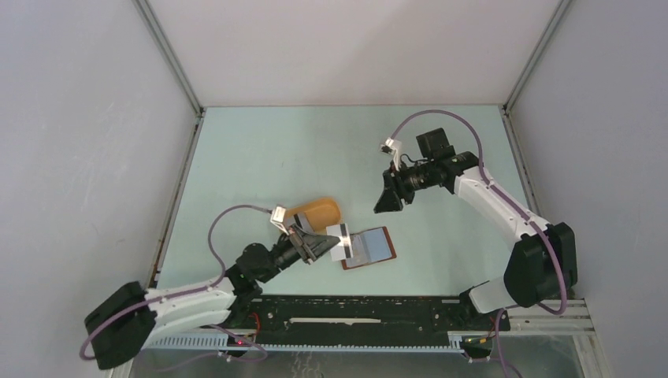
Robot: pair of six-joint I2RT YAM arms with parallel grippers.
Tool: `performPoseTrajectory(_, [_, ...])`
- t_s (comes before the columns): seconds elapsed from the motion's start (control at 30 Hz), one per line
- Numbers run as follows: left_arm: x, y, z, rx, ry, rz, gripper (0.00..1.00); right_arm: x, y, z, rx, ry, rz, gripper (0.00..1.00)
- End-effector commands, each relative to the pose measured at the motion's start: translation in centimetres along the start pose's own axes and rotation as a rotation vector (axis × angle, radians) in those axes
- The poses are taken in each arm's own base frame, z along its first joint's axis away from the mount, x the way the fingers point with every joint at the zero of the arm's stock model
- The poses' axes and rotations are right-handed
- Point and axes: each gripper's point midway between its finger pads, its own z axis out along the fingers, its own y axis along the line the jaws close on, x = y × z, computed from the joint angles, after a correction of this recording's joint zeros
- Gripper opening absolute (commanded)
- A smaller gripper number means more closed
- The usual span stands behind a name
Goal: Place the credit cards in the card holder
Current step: Pick up the credit card from the storage box, then insert the credit card into the card holder.
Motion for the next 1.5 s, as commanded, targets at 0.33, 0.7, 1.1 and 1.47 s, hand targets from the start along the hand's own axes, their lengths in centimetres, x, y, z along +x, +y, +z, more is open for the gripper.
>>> performPoseTrajectory(0.33, [4.6,2.0,4.9,-0.006,0.074,-0.067,0.0,4.5,-3.7,-0.5,0.086,0.128,0.058,0.53])
performPoseTrajectory(0.7, [7.3,5.5,5.3,-0.121,0.135,-0.064,0.0,8.3,-5.2,1.2,0.106,0.256,0.125,0.52])
performPoseTrajectory(1.1, [7.5,9.7,4.5,-0.357,0.164,-0.008,0.0,10.5,-6.1,3.0,0.112,0.353,0.178,0.4])
performPoseTrajectory(1.47, [7.2,10.6,4.6,-0.421,0.238,-0.003,0.0,13.0,-6.7,5.2,0.108,0.491,0.229,0.25])
